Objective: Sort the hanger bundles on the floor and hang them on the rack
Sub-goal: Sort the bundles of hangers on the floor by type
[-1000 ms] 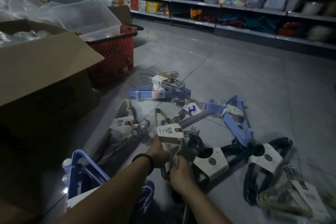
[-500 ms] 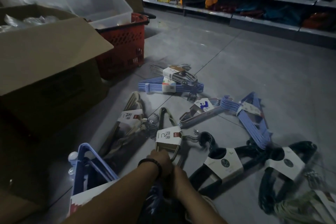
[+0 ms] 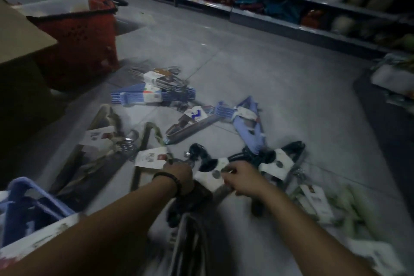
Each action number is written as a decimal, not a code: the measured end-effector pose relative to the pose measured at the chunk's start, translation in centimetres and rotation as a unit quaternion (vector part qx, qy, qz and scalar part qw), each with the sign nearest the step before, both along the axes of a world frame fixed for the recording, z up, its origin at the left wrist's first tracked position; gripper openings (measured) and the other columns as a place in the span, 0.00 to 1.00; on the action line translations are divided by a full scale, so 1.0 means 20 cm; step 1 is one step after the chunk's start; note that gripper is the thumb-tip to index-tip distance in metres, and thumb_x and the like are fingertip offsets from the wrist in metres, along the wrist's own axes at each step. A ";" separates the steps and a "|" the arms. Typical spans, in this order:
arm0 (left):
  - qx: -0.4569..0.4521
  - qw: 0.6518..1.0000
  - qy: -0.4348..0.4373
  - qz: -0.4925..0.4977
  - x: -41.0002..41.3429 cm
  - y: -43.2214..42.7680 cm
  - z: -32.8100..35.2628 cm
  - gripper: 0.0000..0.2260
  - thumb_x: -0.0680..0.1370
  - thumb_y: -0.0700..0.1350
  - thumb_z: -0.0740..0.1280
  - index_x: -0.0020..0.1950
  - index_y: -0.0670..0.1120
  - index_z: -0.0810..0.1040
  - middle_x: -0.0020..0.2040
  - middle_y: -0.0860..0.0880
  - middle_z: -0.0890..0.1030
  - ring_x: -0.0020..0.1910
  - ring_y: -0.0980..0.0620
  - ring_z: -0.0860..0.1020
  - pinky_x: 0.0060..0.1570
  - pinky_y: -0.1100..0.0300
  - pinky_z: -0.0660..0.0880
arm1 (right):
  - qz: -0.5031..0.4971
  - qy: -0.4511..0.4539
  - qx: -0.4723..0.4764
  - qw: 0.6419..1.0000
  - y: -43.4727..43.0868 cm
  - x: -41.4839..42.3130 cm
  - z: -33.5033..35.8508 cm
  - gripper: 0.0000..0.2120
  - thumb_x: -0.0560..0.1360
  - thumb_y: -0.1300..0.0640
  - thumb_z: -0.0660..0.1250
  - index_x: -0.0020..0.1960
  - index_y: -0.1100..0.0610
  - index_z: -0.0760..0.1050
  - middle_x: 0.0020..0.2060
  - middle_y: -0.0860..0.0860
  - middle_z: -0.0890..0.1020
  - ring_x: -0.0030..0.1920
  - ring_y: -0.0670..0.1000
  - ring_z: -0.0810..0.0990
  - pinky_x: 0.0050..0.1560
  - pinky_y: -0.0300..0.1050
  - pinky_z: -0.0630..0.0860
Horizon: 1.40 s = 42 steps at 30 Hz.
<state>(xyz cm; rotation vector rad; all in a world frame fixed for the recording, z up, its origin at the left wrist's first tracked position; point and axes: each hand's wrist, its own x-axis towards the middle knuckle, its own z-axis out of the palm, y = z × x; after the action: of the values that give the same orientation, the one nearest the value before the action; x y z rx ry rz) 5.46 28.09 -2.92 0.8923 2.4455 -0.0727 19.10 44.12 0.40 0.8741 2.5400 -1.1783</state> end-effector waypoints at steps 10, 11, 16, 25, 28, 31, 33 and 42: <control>0.120 0.977 -0.075 -0.160 0.72 0.77 0.03 0.15 0.82 0.47 0.67 0.66 0.41 0.77 0.64 0.37 0.81 0.59 0.36 0.81 0.59 0.44 0.80 | -0.273 -0.032 0.096 0.957 0.92 1.08 0.24 0.09 0.80 0.56 0.68 0.45 0.59 0.83 0.37 0.57 0.86 0.31 0.55 0.83 0.35 0.45 0.76; 0.117 0.979 -0.071 -0.153 0.77 0.82 0.00 0.17 0.83 0.47 0.67 0.69 0.41 0.75 0.65 0.36 0.80 0.61 0.36 0.80 0.60 0.45 0.79 | -0.278 -0.046 0.097 0.955 0.92 1.13 0.21 0.09 0.78 0.57 0.68 0.42 0.59 0.83 0.34 0.56 0.85 0.31 0.55 0.82 0.35 0.45 0.76; 0.098 0.989 -0.069 -0.081 0.96 0.97 -0.13 0.22 0.86 0.52 0.60 0.76 0.41 0.67 0.73 0.37 0.73 0.70 0.37 0.75 0.67 0.47 0.72 | -0.268 -0.082 0.029 0.960 0.82 1.25 -0.02 0.11 0.79 0.58 0.68 0.38 0.52 0.73 0.32 0.52 0.77 0.32 0.52 0.74 0.32 0.40 0.69; 0.095 0.991 -0.097 -0.023 1.00 0.94 -0.25 0.18 0.83 0.51 0.68 0.69 0.43 0.74 0.66 0.40 0.80 0.64 0.40 0.80 0.63 0.48 0.78 | -0.299 -0.041 -0.091 0.949 0.70 1.22 -0.24 0.12 0.79 0.52 0.68 0.61 0.54 0.76 0.50 0.53 0.83 0.45 0.52 0.81 0.43 0.46 0.79; 0.087 0.990 -0.099 -0.049 1.03 0.92 -0.24 0.15 0.84 0.49 0.67 0.67 0.42 0.78 0.65 0.41 0.81 0.64 0.41 0.81 0.61 0.51 0.79 | -0.324 -0.026 -0.117 0.938 0.67 1.20 -0.26 0.09 0.82 0.52 0.63 0.58 0.56 0.77 0.51 0.54 0.83 0.53 0.56 0.82 0.58 0.54 0.81; 0.091 0.989 -0.093 -0.065 1.04 0.94 -0.22 0.14 0.84 0.49 0.66 0.66 0.43 0.79 0.66 0.41 0.81 0.63 0.41 0.81 0.60 0.50 0.79 | -0.360 0.006 -0.151 0.920 0.67 1.18 -0.33 0.19 0.79 0.46 0.62 0.65 0.55 0.78 0.57 0.54 0.84 0.58 0.58 0.81 0.66 0.57 0.78; 0.079 0.989 -0.084 -0.088 1.05 0.96 -0.18 0.15 0.84 0.48 0.66 0.67 0.42 0.79 0.66 0.40 0.80 0.64 0.40 0.80 0.62 0.49 0.79 | -0.358 0.018 -0.155 0.920 0.61 1.17 -0.28 0.20 0.82 0.47 0.61 0.69 0.56 0.76 0.62 0.54 0.81 0.61 0.57 0.79 0.67 0.53 0.75; 0.150 0.984 -0.026 -0.095 0.99 1.06 0.02 0.21 0.82 0.50 0.54 0.64 0.39 0.76 0.61 0.37 0.79 0.57 0.36 0.78 0.55 0.46 0.75 | -0.382 0.067 -0.167 0.907 0.70 1.14 -0.11 0.14 0.84 0.48 0.63 0.63 0.56 0.76 0.47 0.54 0.84 0.47 0.55 0.83 0.45 0.48 0.80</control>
<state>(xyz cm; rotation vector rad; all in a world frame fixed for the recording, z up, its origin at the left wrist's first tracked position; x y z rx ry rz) 25.26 49.27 -2.48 1.2411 2.3518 0.2554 41.81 58.15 -1.77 1.8159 1.9938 -1.8564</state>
